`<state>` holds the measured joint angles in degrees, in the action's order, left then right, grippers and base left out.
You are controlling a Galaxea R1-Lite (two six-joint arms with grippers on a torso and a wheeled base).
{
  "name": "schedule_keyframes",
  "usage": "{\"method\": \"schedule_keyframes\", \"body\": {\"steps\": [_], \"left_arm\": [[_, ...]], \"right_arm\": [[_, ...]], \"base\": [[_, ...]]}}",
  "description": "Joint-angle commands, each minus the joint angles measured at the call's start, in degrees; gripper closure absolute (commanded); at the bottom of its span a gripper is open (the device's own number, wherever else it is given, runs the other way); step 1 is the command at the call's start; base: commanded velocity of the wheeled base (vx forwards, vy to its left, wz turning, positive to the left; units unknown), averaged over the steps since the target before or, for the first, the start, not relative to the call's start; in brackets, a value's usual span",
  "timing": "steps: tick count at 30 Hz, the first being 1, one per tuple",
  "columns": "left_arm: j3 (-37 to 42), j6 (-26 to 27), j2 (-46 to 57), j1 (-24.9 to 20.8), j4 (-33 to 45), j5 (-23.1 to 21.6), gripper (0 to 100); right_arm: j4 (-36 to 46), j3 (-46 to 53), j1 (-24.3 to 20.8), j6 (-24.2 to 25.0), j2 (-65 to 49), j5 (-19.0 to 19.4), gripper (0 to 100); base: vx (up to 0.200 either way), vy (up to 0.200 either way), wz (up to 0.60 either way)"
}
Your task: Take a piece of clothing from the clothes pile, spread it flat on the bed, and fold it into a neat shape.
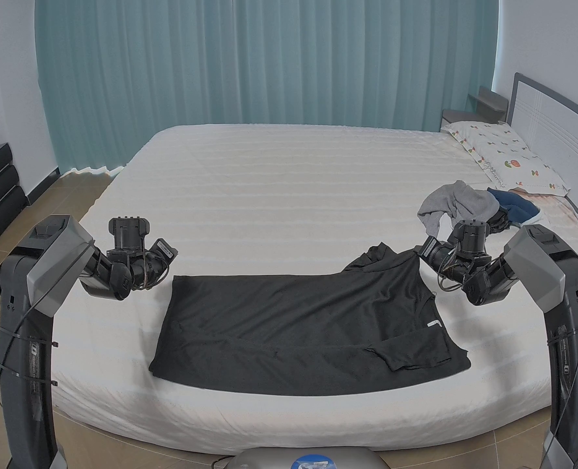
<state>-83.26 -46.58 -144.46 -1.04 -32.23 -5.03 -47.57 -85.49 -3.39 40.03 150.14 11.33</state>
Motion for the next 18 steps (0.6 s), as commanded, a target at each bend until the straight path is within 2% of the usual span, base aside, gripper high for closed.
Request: {"method": "schedule_keyframes", "body": {"steps": [1, 7, 18], "left_arm": [[-2.9, 2.8, -3.7, 0.1, 0.2, -0.7, 0], [-7.7, 7.5, -8.6, -0.2, 2.4, -0.9, 0], [-10.1, 7.2, -9.6, -0.9, 3.7, -1.1, 0]], "right_arm": [[0.0, 0.5, -0.1, 0.0, 0.1, 0.0, 100], [-0.1, 0.8, -0.1, 0.0, 0.2, 0.0, 100], [-0.2, 0.7, -0.1, 0.0, 0.6, 0.0, 100]], "base": [[0.000, 0.000, 0.00], [0.000, 0.000, 0.00], [0.000, 0.000, 0.00]]}}
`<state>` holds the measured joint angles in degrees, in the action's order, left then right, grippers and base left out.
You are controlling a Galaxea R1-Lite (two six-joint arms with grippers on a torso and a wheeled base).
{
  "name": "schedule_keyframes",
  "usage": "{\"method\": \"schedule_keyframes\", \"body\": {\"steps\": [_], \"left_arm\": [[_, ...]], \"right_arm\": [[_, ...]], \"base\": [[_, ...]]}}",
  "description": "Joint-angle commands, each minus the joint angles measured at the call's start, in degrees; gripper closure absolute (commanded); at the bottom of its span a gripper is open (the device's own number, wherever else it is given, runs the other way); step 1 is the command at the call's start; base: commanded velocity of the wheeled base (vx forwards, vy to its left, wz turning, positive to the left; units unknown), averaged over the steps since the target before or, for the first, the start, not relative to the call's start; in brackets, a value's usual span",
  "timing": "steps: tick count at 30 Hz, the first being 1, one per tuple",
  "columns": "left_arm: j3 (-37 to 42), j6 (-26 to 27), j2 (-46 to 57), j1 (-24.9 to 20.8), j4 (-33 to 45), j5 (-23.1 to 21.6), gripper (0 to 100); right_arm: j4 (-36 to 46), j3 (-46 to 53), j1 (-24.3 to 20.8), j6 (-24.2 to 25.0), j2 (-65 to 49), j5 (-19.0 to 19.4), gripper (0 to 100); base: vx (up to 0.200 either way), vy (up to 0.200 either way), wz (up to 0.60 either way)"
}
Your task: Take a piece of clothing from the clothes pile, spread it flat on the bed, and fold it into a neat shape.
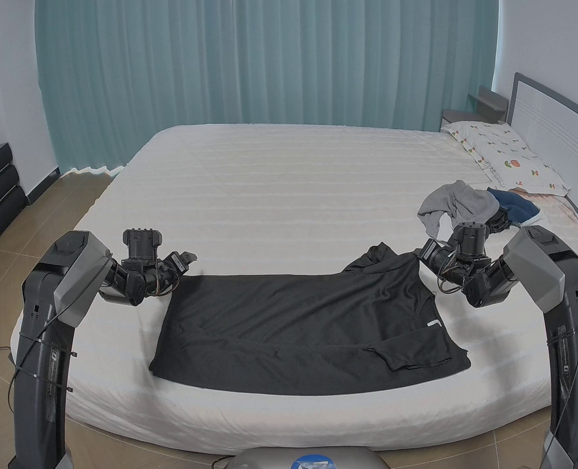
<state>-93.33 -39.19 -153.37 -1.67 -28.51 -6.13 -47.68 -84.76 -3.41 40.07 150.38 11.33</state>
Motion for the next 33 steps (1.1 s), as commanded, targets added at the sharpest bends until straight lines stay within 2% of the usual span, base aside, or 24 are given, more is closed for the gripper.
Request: {"method": "schedule_keyframes", "body": {"steps": [1, 2, 18, 25, 33], "left_arm": [[0.1, -0.2, -0.7, -0.4, -0.1, 0.0, 0], [0.3, -0.2, -0.6, -0.5, -0.3, 0.0, 100], [0.0, -0.1, -0.4, 1.0, -0.5, 3.8, 100], [1.0, -5.1, 2.1, 2.1, -1.8, 5.3, 100], [5.0, -5.7, 4.6, 2.3, -5.0, 5.3, 100]], "right_arm": [[0.0, -0.1, 0.0, 0.0, 0.3, 0.0, 100], [0.0, -0.1, -0.1, 0.0, 0.5, 0.0, 100], [-0.6, -0.4, 0.0, 0.2, 0.4, -0.1, 100], [-1.4, -0.9, 0.2, 0.4, 0.3, -0.3, 100], [-4.4, -0.1, 0.4, 0.4, -0.4, -0.2, 100]], "base": [[0.000, 0.000, 0.00], [0.000, 0.000, 0.00], [0.000, 0.000, 0.00], [0.000, 0.000, 0.00], [0.000, 0.000, 0.00]]}}
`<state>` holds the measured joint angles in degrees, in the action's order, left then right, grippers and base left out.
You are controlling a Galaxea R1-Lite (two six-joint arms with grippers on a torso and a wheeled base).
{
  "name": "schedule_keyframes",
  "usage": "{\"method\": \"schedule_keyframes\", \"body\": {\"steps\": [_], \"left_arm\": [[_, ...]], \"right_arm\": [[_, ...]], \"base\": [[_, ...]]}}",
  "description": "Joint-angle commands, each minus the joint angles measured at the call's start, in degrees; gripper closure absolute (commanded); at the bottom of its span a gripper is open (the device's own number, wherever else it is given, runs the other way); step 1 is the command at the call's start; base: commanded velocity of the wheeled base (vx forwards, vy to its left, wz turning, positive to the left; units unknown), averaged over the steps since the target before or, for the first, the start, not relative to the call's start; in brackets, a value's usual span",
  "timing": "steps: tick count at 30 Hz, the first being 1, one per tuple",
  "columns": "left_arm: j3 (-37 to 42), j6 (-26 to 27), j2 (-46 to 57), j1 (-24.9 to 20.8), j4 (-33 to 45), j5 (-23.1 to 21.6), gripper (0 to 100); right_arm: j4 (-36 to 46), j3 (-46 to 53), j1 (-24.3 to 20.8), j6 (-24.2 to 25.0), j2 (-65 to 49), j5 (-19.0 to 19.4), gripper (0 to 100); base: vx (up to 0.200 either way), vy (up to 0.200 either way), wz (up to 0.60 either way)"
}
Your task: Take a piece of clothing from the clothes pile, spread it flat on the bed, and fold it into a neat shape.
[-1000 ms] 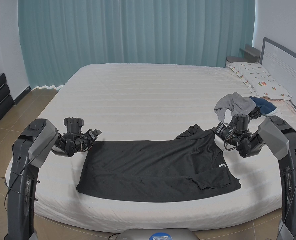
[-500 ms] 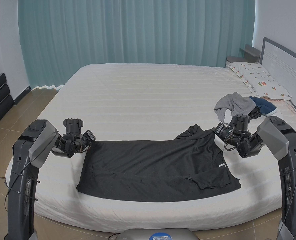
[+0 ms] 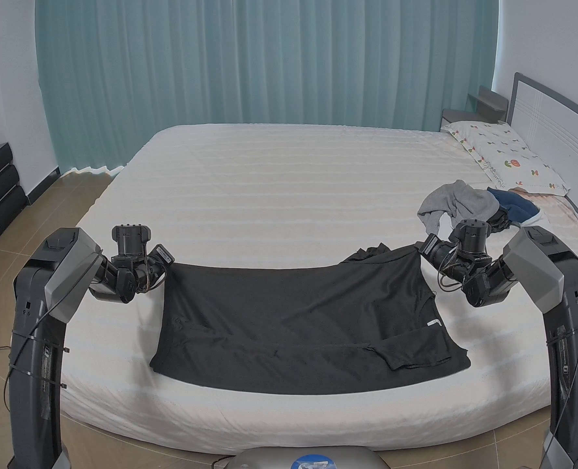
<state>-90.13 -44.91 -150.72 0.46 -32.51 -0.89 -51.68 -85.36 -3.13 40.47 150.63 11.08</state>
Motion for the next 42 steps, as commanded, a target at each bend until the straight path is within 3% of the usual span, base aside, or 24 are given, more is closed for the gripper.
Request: {"method": "schedule_keyframes", "body": {"steps": [1, 4, 17, 33, 42], "left_arm": [[2.8, -0.1, 2.8, 0.5, -1.5, -0.1, 100], [4.0, -0.2, 3.9, 0.9, -1.8, -0.4, 100], [7.8, -0.3, 7.8, 2.8, -2.0, -1.1, 100], [9.2, -1.1, 7.8, 2.7, -2.1, -1.4, 100], [10.1, -0.6, 9.2, 2.6, -1.9, -1.5, 100]], "right_arm": [[-0.4, 0.7, 0.2, 0.0, -1.1, 0.2, 100], [-0.5, 1.3, 0.4, 0.0, -1.7, 0.3, 100], [-4.9, 8.0, 0.4, -1.0, -5.7, 7.4, 100], [-5.4, 9.1, 1.8, -0.9, -6.4, 7.9, 100], [-5.5, 16.2, 3.5, -0.9, -10.2, 12.7, 100]], "base": [[0.000, 0.000, 0.00], [0.000, 0.000, 0.00], [0.000, 0.000, 0.00], [0.000, 0.000, 0.00], [0.000, 0.000, 0.00]]}}
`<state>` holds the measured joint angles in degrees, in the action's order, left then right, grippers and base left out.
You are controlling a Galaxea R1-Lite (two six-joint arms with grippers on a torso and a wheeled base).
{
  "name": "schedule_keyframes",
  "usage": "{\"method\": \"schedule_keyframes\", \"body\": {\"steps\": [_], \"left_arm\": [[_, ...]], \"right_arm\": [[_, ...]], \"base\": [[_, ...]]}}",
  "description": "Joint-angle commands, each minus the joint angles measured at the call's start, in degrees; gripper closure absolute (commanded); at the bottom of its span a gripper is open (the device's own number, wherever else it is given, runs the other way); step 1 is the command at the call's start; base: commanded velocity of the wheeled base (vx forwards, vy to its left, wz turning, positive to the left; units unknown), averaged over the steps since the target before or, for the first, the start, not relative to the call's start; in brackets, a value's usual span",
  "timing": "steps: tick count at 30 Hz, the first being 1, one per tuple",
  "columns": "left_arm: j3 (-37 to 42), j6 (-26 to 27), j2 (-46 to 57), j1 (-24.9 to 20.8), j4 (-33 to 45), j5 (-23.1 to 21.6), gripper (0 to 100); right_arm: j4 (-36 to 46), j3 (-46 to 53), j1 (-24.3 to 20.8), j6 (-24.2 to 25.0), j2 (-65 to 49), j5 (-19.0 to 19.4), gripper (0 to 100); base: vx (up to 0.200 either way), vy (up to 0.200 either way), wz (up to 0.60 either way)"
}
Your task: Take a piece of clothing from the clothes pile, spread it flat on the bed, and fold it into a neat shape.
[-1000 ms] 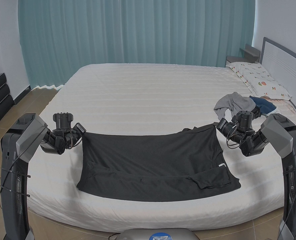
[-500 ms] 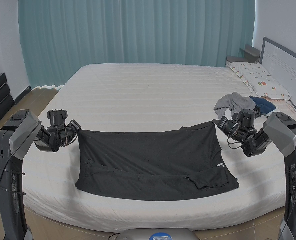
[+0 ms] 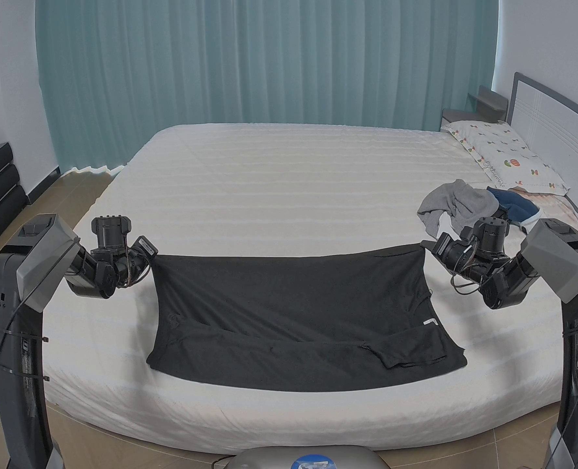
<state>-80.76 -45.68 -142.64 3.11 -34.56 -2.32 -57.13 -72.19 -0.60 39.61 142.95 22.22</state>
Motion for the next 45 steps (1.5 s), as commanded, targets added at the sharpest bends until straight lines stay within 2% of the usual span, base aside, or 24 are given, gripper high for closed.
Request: {"method": "schedule_keyframes", "body": {"steps": [1, 11, 18, 23, 27, 30, 36, 37, 40, 45], "left_arm": [[1.2, 0.2, 1.5, 0.0, 0.2, -0.2, 100], [6.8, 3.9, 2.9, 0.0, -0.2, -2.3, 100], [10.7, 5.6, 4.1, 0.0, -1.9, -2.4, 100], [14.8, 8.6, 5.1, 0.2, -4.4, -2.4, 100], [15.4, 8.4, 5.4, 0.3, -5.4, -2.4, 100], [14.1, 8.1, 5.7, 0.2, -5.5, -2.3, 100], [10.7, 7.2, 5.1, -0.1, -5.4, -1.6, 100], [10.1, 4.5, 5.4, -0.1, -5.4, -1.6, 100], [9.0, 0.9, 5.6, -0.2, -5.6, -1.9, 100], [7.8, 0.2, 4.9, -0.1, -8.0, -2.1, 100]], "right_arm": [[0.0, 3.6, 1.1, -0.1, -2.9, 2.0, 100], [0.0, 9.2, 1.8, -0.9, -5.2, 5.7, 100], [-0.1, 16.0, 3.5, -4.8, -7.1, 9.8, 100], [-0.2, 20.0, 3.9, -9.5, -7.3, 10.6, 100], [-1.7, 20.1, 3.9, -9.6, -7.2, 10.5, 100], [-6.1, 18.5, 3.2, -9.1, -5.7, 8.5, 100], [-6.7, 14.3, 2.8, -6.4, -4.8, 6.3, 100], [-7.2, 12.3, 2.6, -3.7, -4.9, 5.4, 100], [-8.4, 10.7, 2.5, -1.1, -4.9, 4.6, 100], [-8.7, 8.7, 1.8, -0.6, -3.8, 3.4, 100]], "base": [[0.000, 0.000, 0.00], [0.000, 0.000, 0.00], [0.000, 0.000, 0.00], [0.000, 0.000, 0.00], [0.000, 0.000, 0.00], [0.000, 0.000, 0.00], [0.000, 0.000, 0.00], [0.000, 0.000, 0.00], [0.000, 0.000, 0.00], [0.000, 0.000, 0.00]]}}
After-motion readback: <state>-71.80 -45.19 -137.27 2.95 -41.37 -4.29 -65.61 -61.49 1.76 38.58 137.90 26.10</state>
